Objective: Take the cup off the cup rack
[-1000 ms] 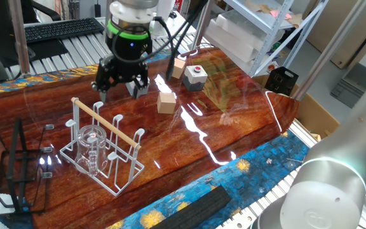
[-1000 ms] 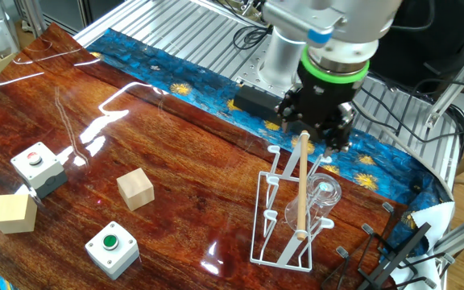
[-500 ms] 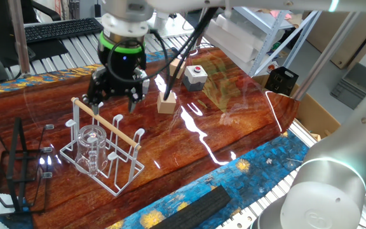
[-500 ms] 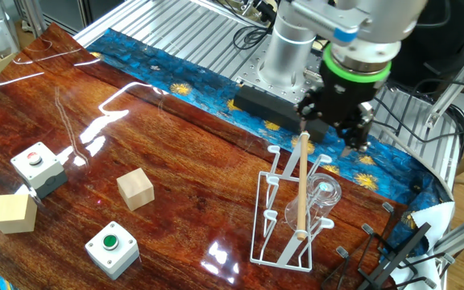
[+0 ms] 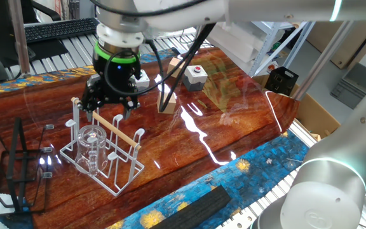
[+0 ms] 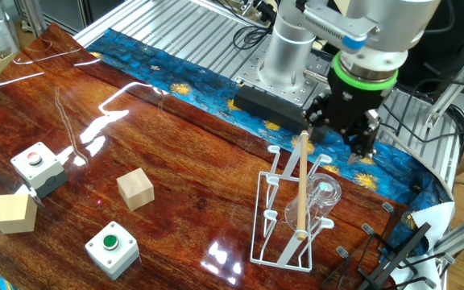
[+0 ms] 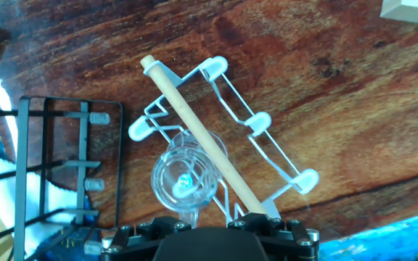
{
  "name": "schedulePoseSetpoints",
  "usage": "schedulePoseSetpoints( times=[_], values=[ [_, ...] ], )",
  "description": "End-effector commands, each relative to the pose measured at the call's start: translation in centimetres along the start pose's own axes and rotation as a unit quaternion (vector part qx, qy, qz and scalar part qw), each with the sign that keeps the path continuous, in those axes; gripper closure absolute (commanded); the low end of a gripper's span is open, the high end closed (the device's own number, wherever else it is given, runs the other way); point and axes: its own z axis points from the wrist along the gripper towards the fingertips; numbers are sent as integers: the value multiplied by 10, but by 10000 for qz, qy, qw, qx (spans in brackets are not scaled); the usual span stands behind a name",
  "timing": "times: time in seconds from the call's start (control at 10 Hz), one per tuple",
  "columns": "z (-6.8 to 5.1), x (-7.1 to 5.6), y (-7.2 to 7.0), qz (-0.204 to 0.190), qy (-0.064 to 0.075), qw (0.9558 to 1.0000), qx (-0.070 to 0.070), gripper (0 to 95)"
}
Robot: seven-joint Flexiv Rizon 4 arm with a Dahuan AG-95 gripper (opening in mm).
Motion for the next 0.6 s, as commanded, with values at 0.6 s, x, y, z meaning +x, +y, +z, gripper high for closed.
schedulePoseSetpoints(
  times=[0.6],
  values=[
    [19,-7,8,141,-90,9999,-20,380]
  ],
)
